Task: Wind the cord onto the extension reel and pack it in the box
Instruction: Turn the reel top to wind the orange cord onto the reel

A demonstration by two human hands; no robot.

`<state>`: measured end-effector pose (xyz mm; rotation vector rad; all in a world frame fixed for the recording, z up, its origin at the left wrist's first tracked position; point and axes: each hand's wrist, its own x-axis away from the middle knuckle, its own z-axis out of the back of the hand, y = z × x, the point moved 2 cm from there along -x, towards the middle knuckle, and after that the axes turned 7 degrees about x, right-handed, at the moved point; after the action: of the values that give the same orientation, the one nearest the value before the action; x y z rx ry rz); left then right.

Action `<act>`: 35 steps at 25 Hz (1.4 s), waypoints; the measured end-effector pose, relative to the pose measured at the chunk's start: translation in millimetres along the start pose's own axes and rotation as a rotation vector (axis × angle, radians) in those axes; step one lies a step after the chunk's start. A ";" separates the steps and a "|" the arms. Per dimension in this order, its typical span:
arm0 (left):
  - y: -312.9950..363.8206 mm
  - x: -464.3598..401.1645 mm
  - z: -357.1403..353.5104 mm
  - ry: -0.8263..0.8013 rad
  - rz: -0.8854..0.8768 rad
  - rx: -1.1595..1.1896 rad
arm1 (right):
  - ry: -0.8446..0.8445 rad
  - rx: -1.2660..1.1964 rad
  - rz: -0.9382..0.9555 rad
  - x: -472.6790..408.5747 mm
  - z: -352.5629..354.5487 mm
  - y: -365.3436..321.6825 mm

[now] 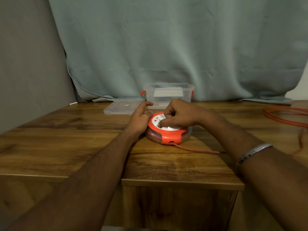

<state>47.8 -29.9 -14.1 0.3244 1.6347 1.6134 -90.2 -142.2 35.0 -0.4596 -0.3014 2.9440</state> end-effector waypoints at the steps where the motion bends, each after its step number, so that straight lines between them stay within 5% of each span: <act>1: -0.3 -0.3 -0.1 -0.002 0.000 -0.002 | 0.009 -0.013 0.017 0.3 1.3 -1.4; 16: -1.9 -0.3 0.0 0.001 0.015 -0.025 | -0.154 -0.128 -0.043 6.2 19.8 17.0; 35: -6.5 -5.1 -0.5 -0.017 -0.009 -0.023 | 0.000 0.043 -0.037 2.2 3.5 1.3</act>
<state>53.0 -34.6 -18.4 0.3173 1.6016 1.6180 -93.5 -143.7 37.4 -0.4429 -0.2436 2.9081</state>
